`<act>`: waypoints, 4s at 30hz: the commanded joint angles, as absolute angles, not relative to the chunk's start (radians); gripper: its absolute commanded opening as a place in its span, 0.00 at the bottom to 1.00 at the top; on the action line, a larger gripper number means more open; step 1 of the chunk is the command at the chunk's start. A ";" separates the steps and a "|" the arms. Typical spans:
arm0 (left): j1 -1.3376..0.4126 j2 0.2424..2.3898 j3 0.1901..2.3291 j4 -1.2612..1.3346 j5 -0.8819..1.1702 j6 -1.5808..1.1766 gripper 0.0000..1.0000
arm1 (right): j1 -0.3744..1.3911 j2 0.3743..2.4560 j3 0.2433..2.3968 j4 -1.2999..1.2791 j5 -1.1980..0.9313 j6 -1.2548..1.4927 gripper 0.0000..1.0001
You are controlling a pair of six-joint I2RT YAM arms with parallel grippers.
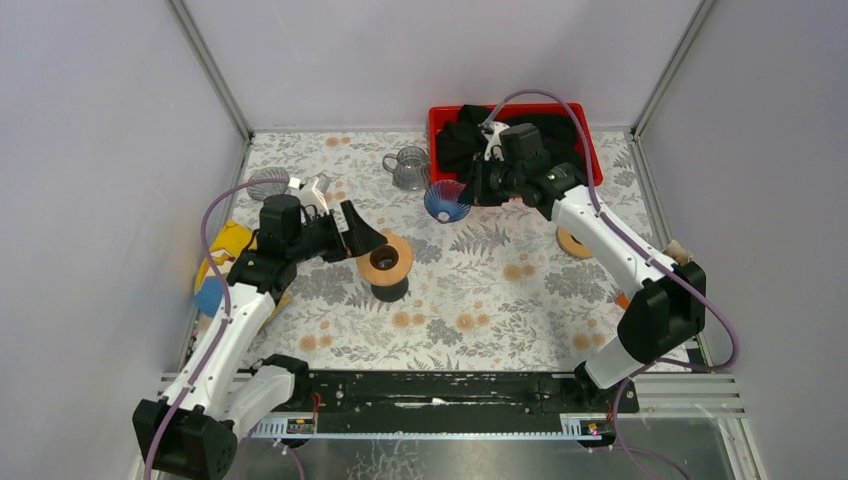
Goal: Place the coffee filter in the dripper
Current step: Place the coffee dripper in the dripper holder.
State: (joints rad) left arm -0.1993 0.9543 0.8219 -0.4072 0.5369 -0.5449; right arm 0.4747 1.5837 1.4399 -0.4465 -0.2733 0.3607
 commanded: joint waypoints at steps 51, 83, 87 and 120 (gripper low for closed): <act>-0.221 0.910 0.900 -0.539 0.411 -0.517 0.57 | 0.852 1.813 1.763 -0.562 -0.199 0.385 0.02; -0.222 1.003 0.877 -0.570 0.411 -0.470 0.32 | 0.860 1.886 1.726 -0.536 -0.196 0.374 0.01; -0.222 1.015 0.881 -0.581 0.407 -0.464 0.26 | 0.864 1.899 1.730 -0.551 -0.189 0.371 0.00; -0.240 1.044 0.869 -0.607 0.363 -0.458 0.23 | 0.866 1.942 1.771 -0.643 -0.164 0.366 0.07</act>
